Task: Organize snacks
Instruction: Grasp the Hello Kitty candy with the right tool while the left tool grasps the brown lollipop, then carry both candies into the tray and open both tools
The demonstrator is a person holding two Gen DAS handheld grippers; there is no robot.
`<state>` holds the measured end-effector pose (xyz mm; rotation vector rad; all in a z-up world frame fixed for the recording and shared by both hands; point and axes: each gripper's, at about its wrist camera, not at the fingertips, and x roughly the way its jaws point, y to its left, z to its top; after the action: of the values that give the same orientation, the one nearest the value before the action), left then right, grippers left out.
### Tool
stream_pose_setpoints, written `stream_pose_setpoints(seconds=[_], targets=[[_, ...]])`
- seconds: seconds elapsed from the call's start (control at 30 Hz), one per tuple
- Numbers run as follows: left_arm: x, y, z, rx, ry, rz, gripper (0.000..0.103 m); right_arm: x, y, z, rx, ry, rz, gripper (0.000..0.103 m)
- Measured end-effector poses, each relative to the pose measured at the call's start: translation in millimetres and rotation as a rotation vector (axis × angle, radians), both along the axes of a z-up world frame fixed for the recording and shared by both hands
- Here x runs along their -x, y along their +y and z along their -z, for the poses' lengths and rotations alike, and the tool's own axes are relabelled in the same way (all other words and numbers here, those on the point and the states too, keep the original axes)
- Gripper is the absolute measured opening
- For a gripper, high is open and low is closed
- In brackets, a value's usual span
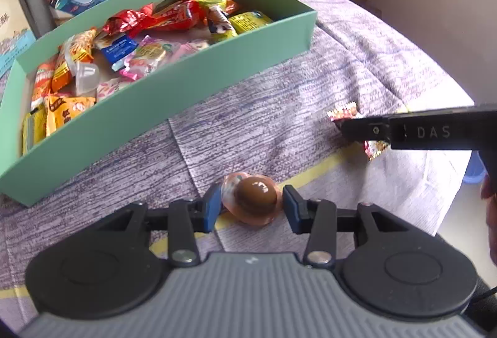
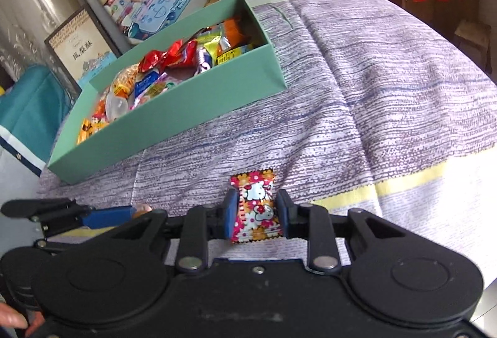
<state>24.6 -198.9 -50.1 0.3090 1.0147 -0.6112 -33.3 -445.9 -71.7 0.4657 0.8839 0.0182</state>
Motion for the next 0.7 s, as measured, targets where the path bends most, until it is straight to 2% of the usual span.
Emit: stream_pose_setpoints(seconds=[0.1, 0.3, 0.7], targets=[[-1.4, 5.2, -5.0, 0.019, 0.0, -0.011, 0.042, -0.2, -4.9, -0.8, -0.029, 0.004, 0.008, 0.025], [-6.2, 12.4, -12.1, 0.056, 0.001, -0.045, 0.042, -3.4, -1.0, -7.3, -0.02, -0.013, 0.001, 0.022], [-22.0, 41.7, -43.9, 0.179, -0.009, -0.135, 0.042, -18.1, 4.2, -51.4, -0.023, -0.094, -0.005, 0.022]])
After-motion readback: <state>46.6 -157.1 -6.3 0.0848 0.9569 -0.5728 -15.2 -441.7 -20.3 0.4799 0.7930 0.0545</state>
